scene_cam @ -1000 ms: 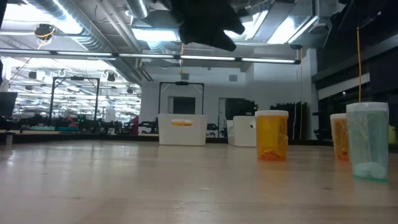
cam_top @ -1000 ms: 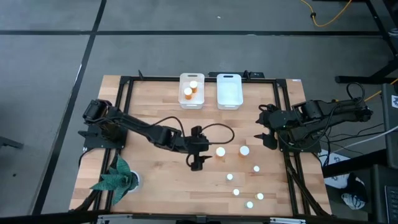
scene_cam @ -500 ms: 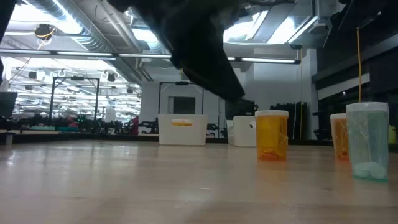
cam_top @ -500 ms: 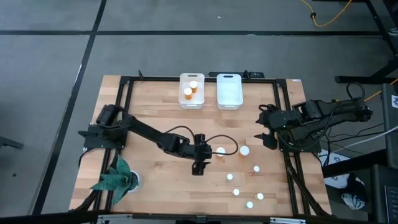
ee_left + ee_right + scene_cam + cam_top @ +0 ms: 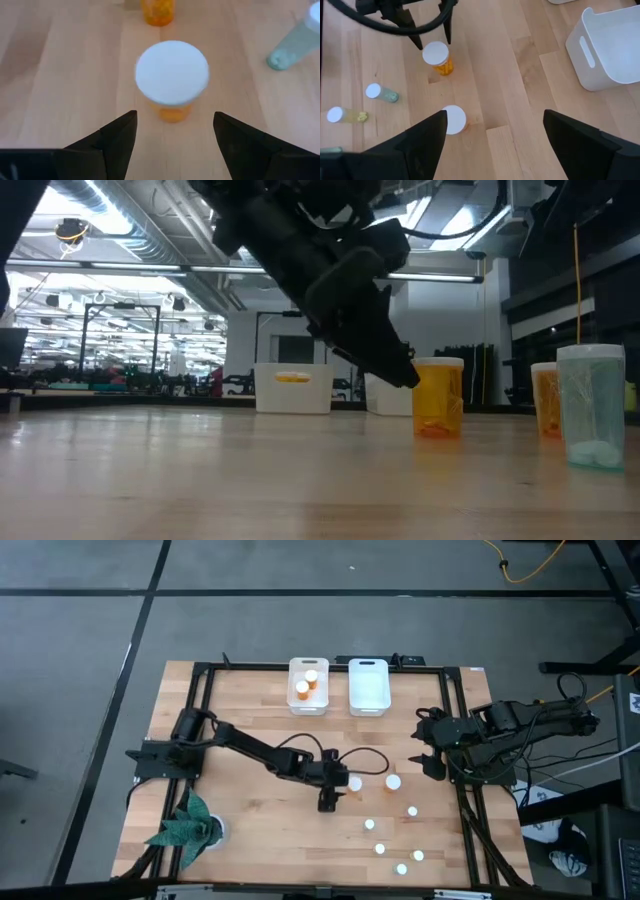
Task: Pick and place medicine bottles into bin by pill shape (circle, oval)
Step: Put the orange capsule bottle into the left white bin
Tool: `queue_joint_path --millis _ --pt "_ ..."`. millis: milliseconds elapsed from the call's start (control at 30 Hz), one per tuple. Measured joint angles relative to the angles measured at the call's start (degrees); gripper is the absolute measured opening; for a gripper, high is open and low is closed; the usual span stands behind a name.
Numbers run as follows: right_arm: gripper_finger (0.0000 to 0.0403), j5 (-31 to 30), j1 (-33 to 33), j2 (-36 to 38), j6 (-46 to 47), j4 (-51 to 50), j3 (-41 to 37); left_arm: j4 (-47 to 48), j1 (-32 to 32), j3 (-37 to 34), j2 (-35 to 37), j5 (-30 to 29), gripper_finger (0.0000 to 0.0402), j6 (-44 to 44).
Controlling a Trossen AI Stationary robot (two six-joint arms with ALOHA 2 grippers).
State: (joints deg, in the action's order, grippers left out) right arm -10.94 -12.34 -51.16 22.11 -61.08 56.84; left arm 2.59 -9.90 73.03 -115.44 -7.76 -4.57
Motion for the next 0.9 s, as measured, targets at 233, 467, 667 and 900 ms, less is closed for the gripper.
queue_joint_path --millis 233,467,667,900 --pt "0.0330 0.0 0.0 0.0 0.1 0.0 0.0 -4.2 2.1 0.0 -0.2 6.6 0.0254 3.8" --pt "0.0330 0.0 0.0 0.0 0.0 0.0 0.0 -5.7 2.5 0.0 -0.2 6.8 0.0254 5.2" --pt "0.0330 0.0 0.0 0.0 0.0 0.0 0.0 -5.8 3.5 0.0 -0.2 7.6 0.0254 9.8" --pt "0.0330 0.0 0.0 0.0 0.1 0.0 0.0 -5.2 5.0 0.0 -0.2 10.2 0.0254 8.9"
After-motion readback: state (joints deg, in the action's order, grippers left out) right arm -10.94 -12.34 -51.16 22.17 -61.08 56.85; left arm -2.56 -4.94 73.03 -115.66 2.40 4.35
